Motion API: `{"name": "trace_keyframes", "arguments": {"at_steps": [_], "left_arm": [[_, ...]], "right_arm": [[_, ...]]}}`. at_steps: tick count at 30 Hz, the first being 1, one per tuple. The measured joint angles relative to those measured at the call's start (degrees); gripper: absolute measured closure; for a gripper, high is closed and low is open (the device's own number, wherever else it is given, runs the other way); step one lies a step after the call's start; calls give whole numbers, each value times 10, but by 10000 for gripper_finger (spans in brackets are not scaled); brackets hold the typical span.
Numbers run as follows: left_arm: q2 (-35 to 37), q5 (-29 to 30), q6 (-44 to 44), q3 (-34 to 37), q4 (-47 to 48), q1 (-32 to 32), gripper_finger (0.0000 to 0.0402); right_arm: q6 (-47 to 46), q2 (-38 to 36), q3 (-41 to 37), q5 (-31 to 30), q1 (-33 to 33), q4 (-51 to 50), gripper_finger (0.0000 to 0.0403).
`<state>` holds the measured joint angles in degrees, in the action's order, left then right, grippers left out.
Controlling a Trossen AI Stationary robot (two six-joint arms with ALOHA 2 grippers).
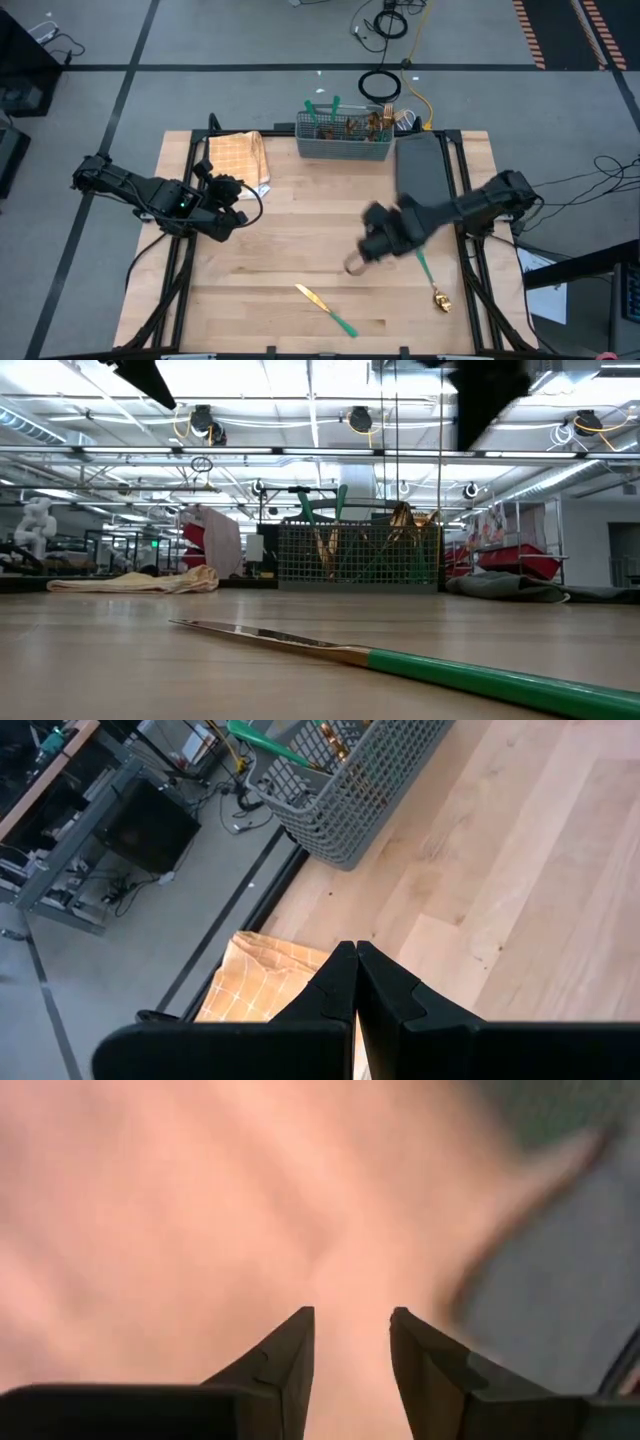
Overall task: Sort silverware
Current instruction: Put the spoon into the middle right section of the dish rack
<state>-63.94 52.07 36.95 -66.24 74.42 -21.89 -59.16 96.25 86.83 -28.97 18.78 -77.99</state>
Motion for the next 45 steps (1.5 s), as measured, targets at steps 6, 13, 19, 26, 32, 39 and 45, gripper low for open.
{"name": "trace_keyframes", "arguments": {"at_steps": [6, 13, 19, 26, 32, 39, 45], "left_arm": [[0, 0, 1, 0, -11, -1, 393], [0, -4, -3, 0, -16, -7, 393], [0, -5, -2, 0, -16, -15, 393], [0, -5, -3, 0, -16, -19, 393], [0, -5, -3, 0, -15, -19, 393], [0, -5, -3, 0, -15, -19, 393], [0, -5, -3, 0, -15, -19, 393]], "right_arm": [[-223, 23, -28, 150, 105, -115, 284], [-365, 34, -121, 310, 193, -53, 229], [-394, 34, -177, 350, 211, 10, 169], [-378, 34, -278, 410, 211, 114, 152], [-339, 26, -375, 442, 209, 232, 157], [-304, 15, -428, 498, 194, 328, 260], [-302, 6, -432, 495, 171, 340, 389]]}}
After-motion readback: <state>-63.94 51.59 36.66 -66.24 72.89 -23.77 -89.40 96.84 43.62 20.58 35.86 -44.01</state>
